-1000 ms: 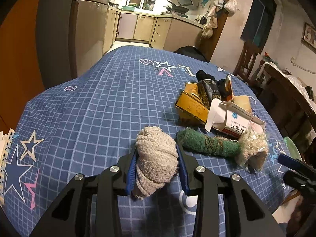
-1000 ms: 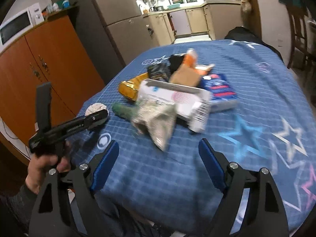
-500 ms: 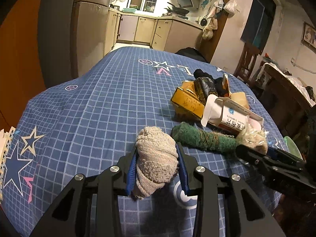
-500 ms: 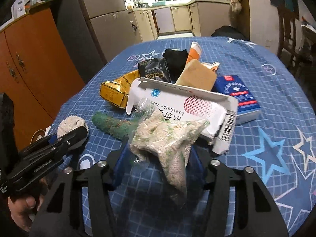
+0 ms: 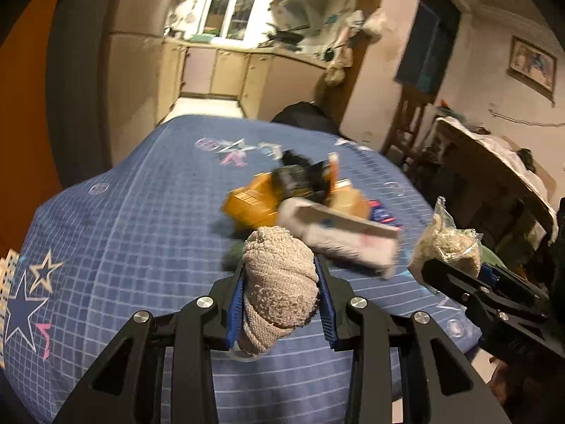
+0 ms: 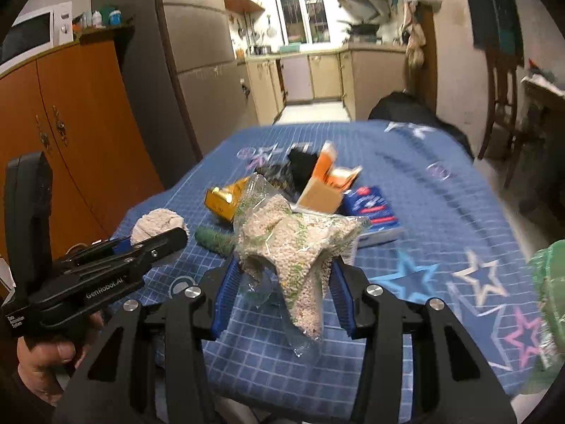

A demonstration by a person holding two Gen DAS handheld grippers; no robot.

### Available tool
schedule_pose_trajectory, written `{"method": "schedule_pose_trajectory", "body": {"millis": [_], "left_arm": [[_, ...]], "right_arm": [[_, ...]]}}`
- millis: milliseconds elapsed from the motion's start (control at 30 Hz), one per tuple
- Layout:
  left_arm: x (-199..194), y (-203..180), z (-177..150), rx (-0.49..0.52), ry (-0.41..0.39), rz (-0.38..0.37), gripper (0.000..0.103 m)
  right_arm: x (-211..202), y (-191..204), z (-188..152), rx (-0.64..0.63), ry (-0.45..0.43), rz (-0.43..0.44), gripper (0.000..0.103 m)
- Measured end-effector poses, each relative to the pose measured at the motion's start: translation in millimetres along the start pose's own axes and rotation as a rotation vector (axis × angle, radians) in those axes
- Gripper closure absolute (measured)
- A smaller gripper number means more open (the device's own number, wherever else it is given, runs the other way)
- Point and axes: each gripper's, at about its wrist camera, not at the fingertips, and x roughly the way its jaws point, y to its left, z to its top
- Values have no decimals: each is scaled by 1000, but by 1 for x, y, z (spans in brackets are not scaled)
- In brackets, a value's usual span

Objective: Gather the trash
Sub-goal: 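Carry sock and grain bag over the bin and open both tools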

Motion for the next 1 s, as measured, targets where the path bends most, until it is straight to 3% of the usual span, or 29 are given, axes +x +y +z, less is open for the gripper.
{"method": "schedule_pose_trajectory", "body": {"millis": [300, 567, 1000], "left_arm": [[-5, -83, 19, 97, -27, -127, 66], [7, -174, 40, 175, -45, -253, 66], [49, -316, 66, 295, -10, -403, 66]], "right_arm": [[-53, -41, 17, 27, -84, -84, 58], [-103, -111, 26, 75, -146, -238, 58], [-167, -227, 23, 169, -142, -442, 58]]}}
